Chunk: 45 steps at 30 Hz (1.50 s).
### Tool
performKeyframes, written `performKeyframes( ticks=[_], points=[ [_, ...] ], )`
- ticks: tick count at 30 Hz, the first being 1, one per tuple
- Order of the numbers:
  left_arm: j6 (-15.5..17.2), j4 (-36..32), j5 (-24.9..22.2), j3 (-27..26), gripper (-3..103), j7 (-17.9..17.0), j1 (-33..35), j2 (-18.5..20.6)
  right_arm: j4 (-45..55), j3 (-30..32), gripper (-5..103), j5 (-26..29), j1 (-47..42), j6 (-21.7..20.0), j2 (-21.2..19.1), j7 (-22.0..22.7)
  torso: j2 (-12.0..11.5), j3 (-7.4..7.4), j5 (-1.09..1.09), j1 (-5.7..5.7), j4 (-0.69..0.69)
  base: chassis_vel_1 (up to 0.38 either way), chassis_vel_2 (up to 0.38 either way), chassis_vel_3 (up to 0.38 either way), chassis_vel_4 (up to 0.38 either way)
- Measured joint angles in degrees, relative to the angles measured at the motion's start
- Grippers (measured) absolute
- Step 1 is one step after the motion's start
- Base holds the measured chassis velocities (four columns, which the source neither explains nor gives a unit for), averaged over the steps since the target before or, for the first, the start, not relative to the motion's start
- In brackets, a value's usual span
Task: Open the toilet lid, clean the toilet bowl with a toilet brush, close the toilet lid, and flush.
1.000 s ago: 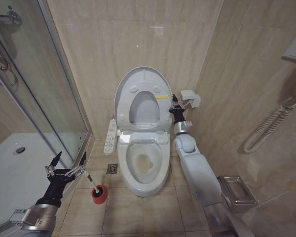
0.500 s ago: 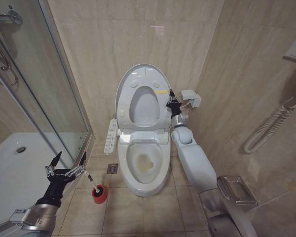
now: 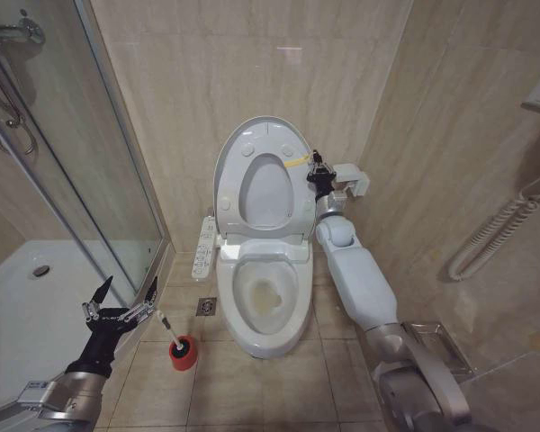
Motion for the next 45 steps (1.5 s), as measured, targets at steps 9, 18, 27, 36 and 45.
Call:
performKeyframes(
  ticks=[9,18,27,36,45],
  points=[
    [0.0,0.0,0.0,0.0,100,0.0,0.0,0.0,-1.1,1.5,0,0.2,0.8,0.0,-0.4,0.6,0.0,-0.01,0.0,-0.01,0.01,0.0,0.0,0.0,0.0],
    [0.0,0.0,0.0,0.0,100,0.0,0.0,0.0,-1.5,2.5,0,0.1,0.6,0.0,-1.8,0.8,0.0,-0.01,-0.01,-0.01,0.03,0.0,0.0,0.0,0.0],
    [0.0,0.0,0.0,0.0,100,0.0,0.0,0.0,-3.5,2.5,0,-0.4,1.4,0.1,-2.8,0.8,0.0,-0.02,-0.01,-0.01,-0.03,0.0,0.0,0.0,0.0],
    [0.0,0.0,0.0,0.0,100,0.0,0.0,0.0,-7.6,2.5,0,-1.5,3.9,1.1,-2.2,0.3,0.0,-0.01,-0.01,-0.01,-0.07,0.0,0.0,0.0,0.0],
    [0.0,0.0,0.0,0.0,100,0.0,0.0,0.0,-8.2,2.0,0,-1.7,4.8,1.2,-2.3,0.2,0.0,-0.01,0.01,-0.01,-0.07,0.0,0.0,0.0,0.0]
  ],
)
